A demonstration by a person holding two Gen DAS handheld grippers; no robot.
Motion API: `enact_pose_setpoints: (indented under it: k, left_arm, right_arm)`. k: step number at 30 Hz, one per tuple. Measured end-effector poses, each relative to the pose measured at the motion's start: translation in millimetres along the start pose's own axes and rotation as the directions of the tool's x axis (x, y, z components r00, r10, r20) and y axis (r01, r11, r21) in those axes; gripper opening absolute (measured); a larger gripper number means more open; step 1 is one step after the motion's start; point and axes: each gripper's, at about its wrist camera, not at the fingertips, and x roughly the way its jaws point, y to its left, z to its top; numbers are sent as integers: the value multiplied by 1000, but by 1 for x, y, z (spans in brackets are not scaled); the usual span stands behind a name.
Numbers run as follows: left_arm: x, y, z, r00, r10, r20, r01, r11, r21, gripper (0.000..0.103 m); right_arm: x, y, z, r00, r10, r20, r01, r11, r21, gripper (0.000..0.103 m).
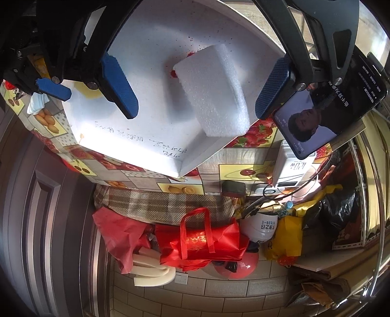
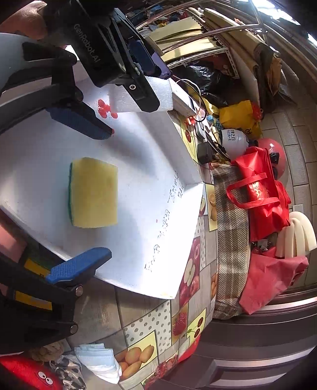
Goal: Organize soft objects
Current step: 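Lower and release the yellow sponge and white foam block into the box with both tools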
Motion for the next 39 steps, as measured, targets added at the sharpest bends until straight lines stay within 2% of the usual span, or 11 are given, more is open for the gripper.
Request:
enact_pose_setpoints:
  k: [1,2,8,15,19,25,31,39]
  left_arm:
    - [0,0,0,1000,-4,2,4,1000,0,103]
    - [0,0,0,1000,-8,1,8,1000,3,103]
    - [-2,-2,0,1000,-12,21,12,1000,7,103]
    - [-6,7,-1,999,1,41,1,999,-38,103]
    - [-9,8,-1,998,9,56,-6,999,-45,103]
    - [-18,-1,-3,995,27,99,-27,1000,-3,103]
    - [-27,-11,-6,990,50,135,-57,997,45,103]
    - [-34,0,-9,990,42,133,-39,999,-23,103]
  right_arm:
    - [-1,2,1,1000,-3,4,3,1000,-9,102]
    - [-2,3,1,1000,-5,9,5,1000,-16,103]
    - [-3,3,3,999,-22,23,23,1000,-16,103]
    - [-10,-5,1,997,-48,60,46,998,32,103]
    - [-17,-8,-6,997,-53,50,49,996,77,103]
    - [-43,-9,-16,990,-48,136,34,994,102,103]
    - [-63,9,-26,981,-12,192,8,1000,22,103]
    - [-86,40,-42,968,75,241,-36,986,-161,103]
